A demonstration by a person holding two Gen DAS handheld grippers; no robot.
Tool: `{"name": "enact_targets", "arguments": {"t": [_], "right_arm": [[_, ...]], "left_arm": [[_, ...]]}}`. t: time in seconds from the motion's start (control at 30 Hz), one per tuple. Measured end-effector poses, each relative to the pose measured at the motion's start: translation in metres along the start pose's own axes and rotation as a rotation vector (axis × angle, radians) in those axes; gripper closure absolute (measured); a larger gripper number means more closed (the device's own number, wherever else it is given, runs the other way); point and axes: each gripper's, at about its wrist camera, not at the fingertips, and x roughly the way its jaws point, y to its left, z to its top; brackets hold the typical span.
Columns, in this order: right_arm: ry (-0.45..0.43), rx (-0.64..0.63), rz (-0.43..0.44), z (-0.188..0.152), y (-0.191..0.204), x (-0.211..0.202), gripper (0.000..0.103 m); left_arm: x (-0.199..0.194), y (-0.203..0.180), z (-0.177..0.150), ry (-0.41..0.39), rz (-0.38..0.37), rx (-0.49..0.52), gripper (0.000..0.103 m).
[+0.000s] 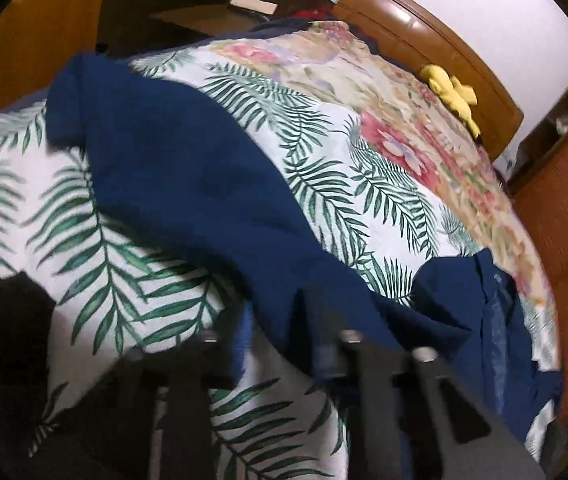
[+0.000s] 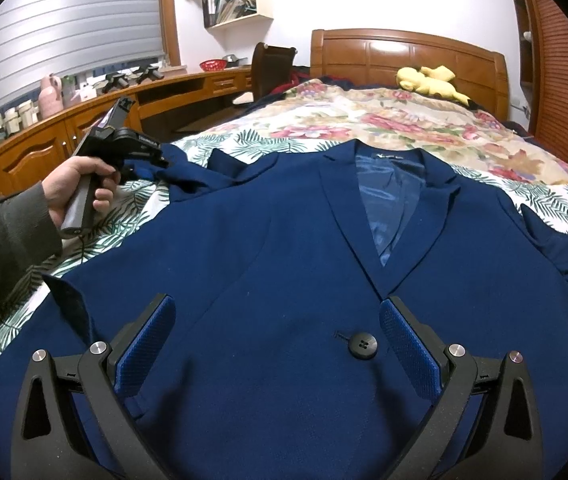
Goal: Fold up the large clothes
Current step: 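Lift the sleeve with the left tool and fold it across the jacket front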
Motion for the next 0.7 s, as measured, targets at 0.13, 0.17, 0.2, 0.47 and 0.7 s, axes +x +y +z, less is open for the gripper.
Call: {"name": "enact_targets", "arguments": {"t": [0.13,0.17,0.2,0.47,0.7], "right_arm": [[-0.009,-0.005,-0.002,0.0,0.001,-0.002,0.0],[-0.01,-0.007,-0.003,0.001,0.002,-0.002,0.0],[-0.01,-0.007,-0.003,0.001,0.003,-0.002,0.0],[-0.06,0.041,0.007,0.001,-0.006,-0.013,0.0],[-0.07,0.045,0.007,0.002,-0.007,-0.014,0.0]], "left_arm": [[-0.021,-0.035,-0.003,-0.032,0.025,0.121,0.101],[-0.028,-0.046,-0.004,-0.044,0.031,0.154,0.101],[-0.039,-0.059,-0.005,-0.057,0.035,0.191,0.101],[-0.109,-0.154,-0.05,-0.077,0.001,0.474,0.101],[-0.122,-0.173,-0.078,-0.055,0.085,0.623,0.095]]}}
